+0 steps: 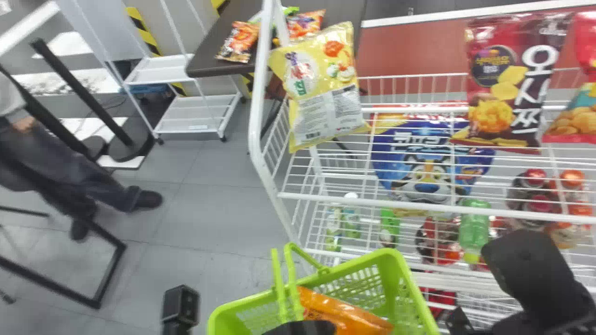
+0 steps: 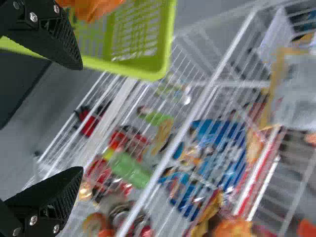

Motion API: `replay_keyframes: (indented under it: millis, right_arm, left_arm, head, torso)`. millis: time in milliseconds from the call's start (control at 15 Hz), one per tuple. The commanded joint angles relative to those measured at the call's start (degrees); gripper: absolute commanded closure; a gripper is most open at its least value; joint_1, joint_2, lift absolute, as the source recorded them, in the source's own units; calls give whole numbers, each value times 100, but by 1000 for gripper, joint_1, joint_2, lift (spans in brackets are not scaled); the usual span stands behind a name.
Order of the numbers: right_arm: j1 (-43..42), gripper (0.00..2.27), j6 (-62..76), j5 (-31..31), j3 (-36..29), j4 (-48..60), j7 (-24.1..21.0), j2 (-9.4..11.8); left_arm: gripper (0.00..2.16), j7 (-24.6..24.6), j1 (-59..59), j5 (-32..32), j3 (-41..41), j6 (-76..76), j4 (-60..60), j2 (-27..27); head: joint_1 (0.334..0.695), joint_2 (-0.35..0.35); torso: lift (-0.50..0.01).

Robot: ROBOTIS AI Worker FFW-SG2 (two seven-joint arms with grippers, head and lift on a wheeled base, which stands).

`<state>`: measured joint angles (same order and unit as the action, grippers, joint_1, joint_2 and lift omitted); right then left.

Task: Hold basket handle with left hand then pick Gamjakkang with right hand and place into basket

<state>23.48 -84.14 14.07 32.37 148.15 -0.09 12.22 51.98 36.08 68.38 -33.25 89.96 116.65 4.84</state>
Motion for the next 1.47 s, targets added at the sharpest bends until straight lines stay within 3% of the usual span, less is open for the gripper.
replay_keyframes:
  millis: [0,133,333,600,800,1067,1400]
  right_arm:
    - [227,93,2037,-546,-838,-674,-123,-88]
    - [403,110,4023,-1223,-1532,-1069,-176,-132]
    - [526,110,5183,-1337,-1857,-1359,-237,-141]
    - [746,110,7591,-1486,-2376,-2660,-273,-264]
    - [957,107,8769,-1882,-2859,-3381,264,-396]
    - [1203,97,9191,-2181,-3237,-3583,782,-431]
    - [1352,107,9437,-2189,-3298,-3636,844,-458]
  left_arm:
    - [2145,5,-13,0,3,7,-37,8]
    - [2145,14,-22,0,3,7,-63,8]
    - [2145,14,-40,0,3,7,-107,8]
    - [2145,14,-49,0,3,7,-151,8]
    - [2145,-30,-84,-9,29,7,-151,-1]
    - [2145,-56,-92,-26,64,7,-160,-9]
    - [2145,-39,-92,-26,64,7,-169,-27]
  head:
    - [695,168]
    - [695,142]
    - [695,94]
    - [695,45]
    - [695,-20]
    - [695,-87]
    - [695,-133]
  torso:
    - [-18]
    - [-18]
    - [-18]
    - [-18]
    - [-18]
    - [-18]
    - [-18]
